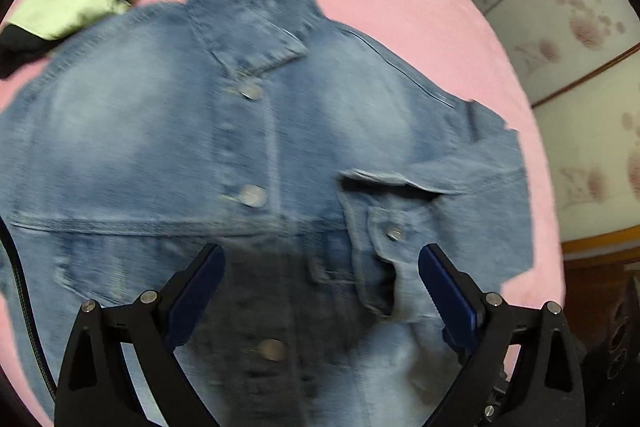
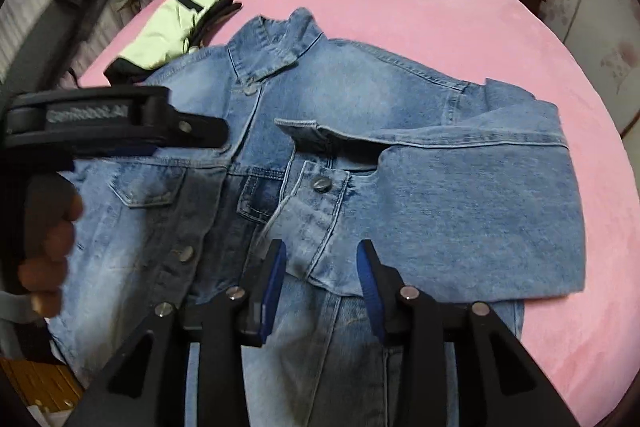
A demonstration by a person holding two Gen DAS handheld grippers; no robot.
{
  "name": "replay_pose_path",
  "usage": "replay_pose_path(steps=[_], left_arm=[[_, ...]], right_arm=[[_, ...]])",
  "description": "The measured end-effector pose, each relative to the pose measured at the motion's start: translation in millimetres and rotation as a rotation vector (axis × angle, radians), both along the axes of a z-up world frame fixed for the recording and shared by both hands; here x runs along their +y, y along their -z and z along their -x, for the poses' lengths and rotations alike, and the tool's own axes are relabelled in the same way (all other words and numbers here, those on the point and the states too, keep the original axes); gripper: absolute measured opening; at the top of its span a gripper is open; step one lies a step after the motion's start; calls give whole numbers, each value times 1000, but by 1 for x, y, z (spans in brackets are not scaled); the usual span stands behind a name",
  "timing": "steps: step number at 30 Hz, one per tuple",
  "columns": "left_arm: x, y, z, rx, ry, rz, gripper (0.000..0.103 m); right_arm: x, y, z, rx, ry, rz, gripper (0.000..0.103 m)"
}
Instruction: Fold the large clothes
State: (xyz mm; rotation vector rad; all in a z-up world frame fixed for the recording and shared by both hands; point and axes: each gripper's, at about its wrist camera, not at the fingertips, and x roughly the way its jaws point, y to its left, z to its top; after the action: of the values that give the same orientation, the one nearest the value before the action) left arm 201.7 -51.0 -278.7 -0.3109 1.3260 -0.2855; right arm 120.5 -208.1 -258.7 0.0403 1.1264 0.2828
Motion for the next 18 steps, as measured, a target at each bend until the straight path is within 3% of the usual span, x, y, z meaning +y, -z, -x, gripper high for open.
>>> replay_pose_path(steps=[5, 6, 7, 9, 15, 18], left_arm=[[-22, 28, 5, 102, 17, 70, 97], [-25, 36, 7, 127, 8, 87, 94], [-28, 45, 8, 153, -5, 116, 81], [-34, 60, 12, 203, -21, 160, 72], [-42, 64, 20, 212, -64, 184, 71], [-38, 64, 28, 247, -97, 269, 66]], right_arm=[[-28, -6, 12, 14, 38, -18, 37], [-33, -5, 13, 20, 43, -18, 37], [-37, -4, 14, 24, 46, -17, 37], [-44, -1, 16, 35, 55, -8, 37], [-60, 5, 17, 39, 71, -23, 37], [-65, 3, 19, 33, 70, -33, 37]])
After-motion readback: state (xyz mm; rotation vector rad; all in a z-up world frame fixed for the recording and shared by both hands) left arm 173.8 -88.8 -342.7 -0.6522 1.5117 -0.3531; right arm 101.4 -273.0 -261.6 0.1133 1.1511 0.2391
